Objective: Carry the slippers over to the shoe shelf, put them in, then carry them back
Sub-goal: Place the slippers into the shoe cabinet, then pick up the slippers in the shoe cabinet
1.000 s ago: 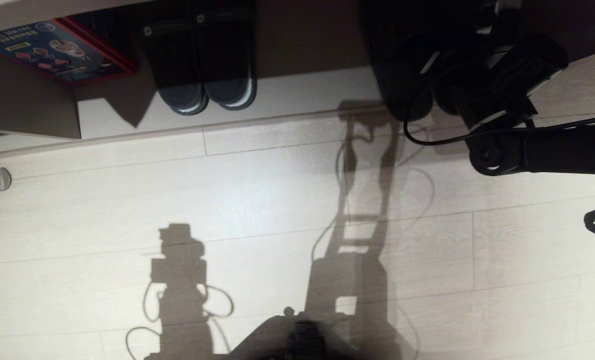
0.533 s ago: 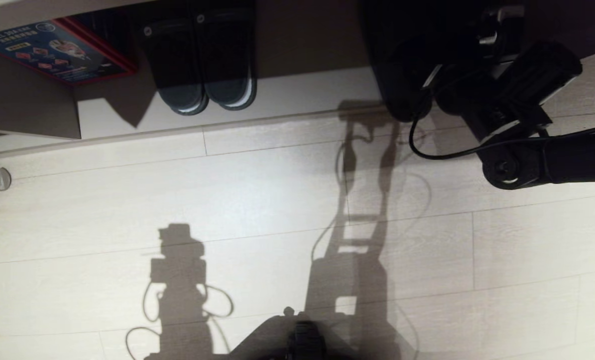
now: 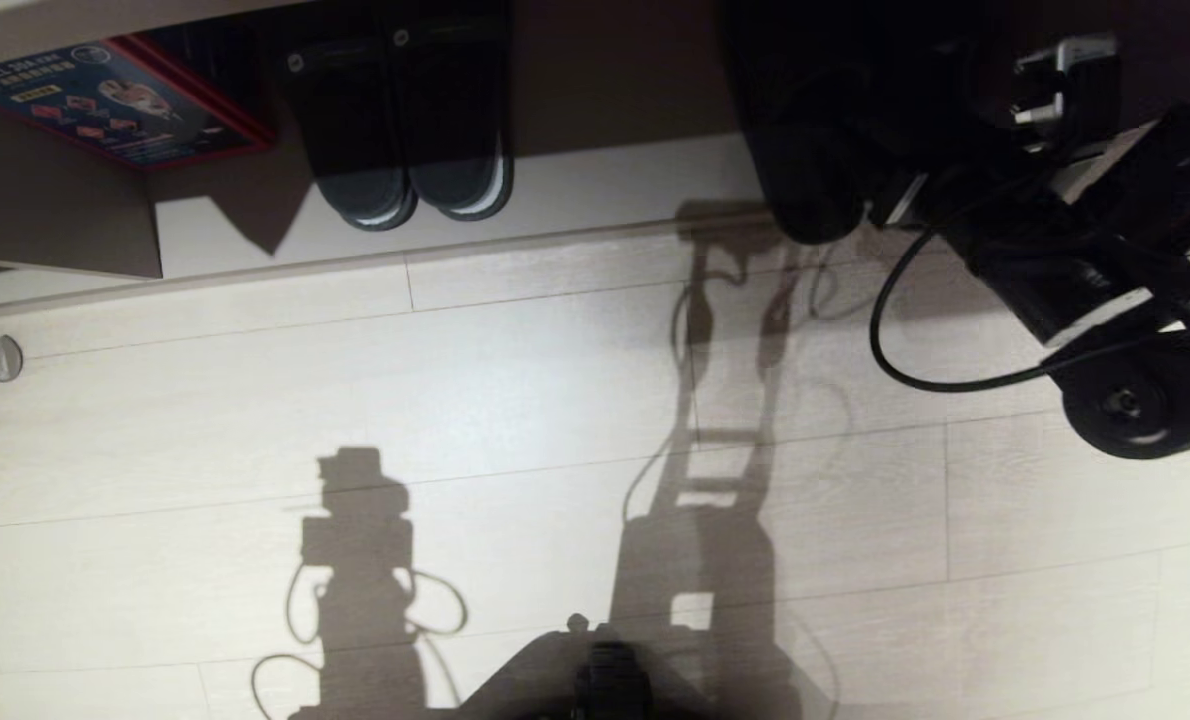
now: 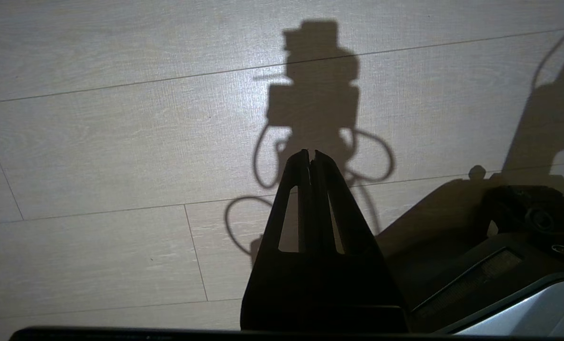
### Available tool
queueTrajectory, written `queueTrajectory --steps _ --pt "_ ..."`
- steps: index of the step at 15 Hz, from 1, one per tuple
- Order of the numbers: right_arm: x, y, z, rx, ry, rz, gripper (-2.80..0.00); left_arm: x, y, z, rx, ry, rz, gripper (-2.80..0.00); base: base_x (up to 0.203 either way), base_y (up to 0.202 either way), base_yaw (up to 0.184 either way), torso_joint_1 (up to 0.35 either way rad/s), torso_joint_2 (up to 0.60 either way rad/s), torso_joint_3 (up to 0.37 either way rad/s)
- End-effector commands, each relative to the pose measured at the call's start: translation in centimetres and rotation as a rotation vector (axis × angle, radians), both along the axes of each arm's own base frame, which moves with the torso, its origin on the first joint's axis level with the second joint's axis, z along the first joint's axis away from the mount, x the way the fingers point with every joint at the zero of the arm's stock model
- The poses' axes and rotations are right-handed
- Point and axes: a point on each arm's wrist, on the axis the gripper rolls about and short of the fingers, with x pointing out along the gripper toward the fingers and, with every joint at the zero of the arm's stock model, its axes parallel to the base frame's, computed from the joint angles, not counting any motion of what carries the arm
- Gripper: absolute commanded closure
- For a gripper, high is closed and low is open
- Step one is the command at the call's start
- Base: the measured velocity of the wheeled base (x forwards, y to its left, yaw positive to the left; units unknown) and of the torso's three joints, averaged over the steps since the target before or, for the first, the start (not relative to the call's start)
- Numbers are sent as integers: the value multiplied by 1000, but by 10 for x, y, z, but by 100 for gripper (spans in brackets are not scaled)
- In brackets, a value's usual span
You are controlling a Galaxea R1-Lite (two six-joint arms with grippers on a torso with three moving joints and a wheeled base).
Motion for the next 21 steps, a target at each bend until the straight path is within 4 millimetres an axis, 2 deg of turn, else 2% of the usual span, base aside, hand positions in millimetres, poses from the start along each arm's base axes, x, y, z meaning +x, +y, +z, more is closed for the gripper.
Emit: queueTrajectory --steps 1,2,3,6,11,15,17,21 --pt "-43 -7 15 2 -38 5 0 0 0 0 0 0 1 0 0 0 0 0 0 0" --pt "-52 -8 12 -9 -18 6 0 0 0 -1 0 1 1 0 0 0 0 0 0 0" --pt "-69 -12 11 -21 4 5 0 0 0 0 0 0 1 0 0 0 0 0 0 0" --pt "-145 -28 8 -48 25 -2 0 0 0 -1 0 1 1 0 0 0 0 0 0 0" --pt "-244 -53 -21 -84 109 -10 0 0 0 -1 -2 1 -1 0 0 0 0 0 0 0" --pt "-309 -70 -46 -86 124 -66 0 0 0 -1 -4 1 -1 0 0 0 0 0 0 0" --pt "-334 -75 -62 -68 116 -135 0 0 0 -1 -2 3 -1 0 0 0 0 0 0 0" --pt "-357 -74 -99 -16 126 -192 0 0 0 -1 -2 1 -1 0 0 0 0 0 0 0"
